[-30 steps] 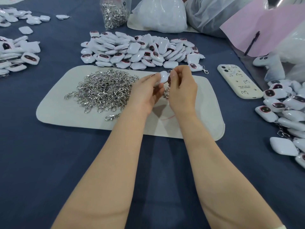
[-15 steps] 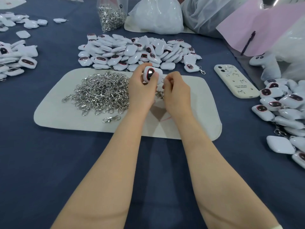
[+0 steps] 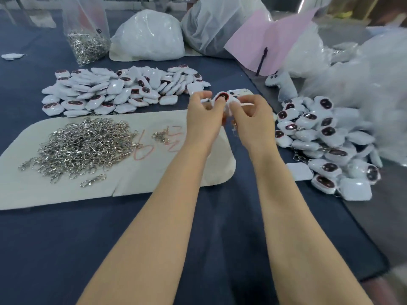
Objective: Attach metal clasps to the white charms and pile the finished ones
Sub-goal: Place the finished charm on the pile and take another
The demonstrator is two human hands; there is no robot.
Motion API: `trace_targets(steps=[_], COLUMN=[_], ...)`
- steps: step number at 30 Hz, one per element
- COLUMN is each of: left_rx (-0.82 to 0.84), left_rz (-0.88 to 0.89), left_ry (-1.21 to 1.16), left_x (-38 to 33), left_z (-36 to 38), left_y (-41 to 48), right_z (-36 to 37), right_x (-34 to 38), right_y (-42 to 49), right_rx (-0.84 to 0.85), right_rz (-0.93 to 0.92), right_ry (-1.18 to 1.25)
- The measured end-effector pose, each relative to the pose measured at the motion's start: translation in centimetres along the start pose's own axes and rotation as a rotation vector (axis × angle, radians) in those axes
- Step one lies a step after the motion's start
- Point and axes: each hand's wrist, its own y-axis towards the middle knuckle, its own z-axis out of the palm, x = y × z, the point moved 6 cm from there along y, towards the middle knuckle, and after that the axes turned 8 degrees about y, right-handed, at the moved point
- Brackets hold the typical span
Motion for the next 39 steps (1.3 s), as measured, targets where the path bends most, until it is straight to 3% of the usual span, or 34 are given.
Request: trace_targets(steps=[9,16,20,24,29,39], left_rx=[0.34,0.471,0.414,0.339,0.186,-0.202], left_rz=[-0.062,-0.049,-0.038,-0.054,-0.05,-0.07], left_ry=[-0.048,0.151,0.132,0.079,0.027,0.02], left_x=[0.3,1.1,0.7,0.2,0.2,2.2], left_z=[15.3,19.3,18.6,16.5,12.0,-2.6], left_y=[-4.3,-5.5,-4.8,-4.0,-2.2,4.5], right_z=[-14.2,-17.4,-17.0,-15.1,-9.2,6.7], right_x=[-1.2,-3.7,-3.3,-1.5,-0.7,-2.2], right_y=[0.2,0.9,0.7,1.0,2.1,3.2], right_rx=[-0.444,-0.493,-0.53,-0.534,-0.395,-0.011], right_rz=[-0.053,0.112,0.088,-0.083,-0.121,-0.06], right_ry=[-0.388,-0.72,-0.702,-0.5,-0.101,-0.012])
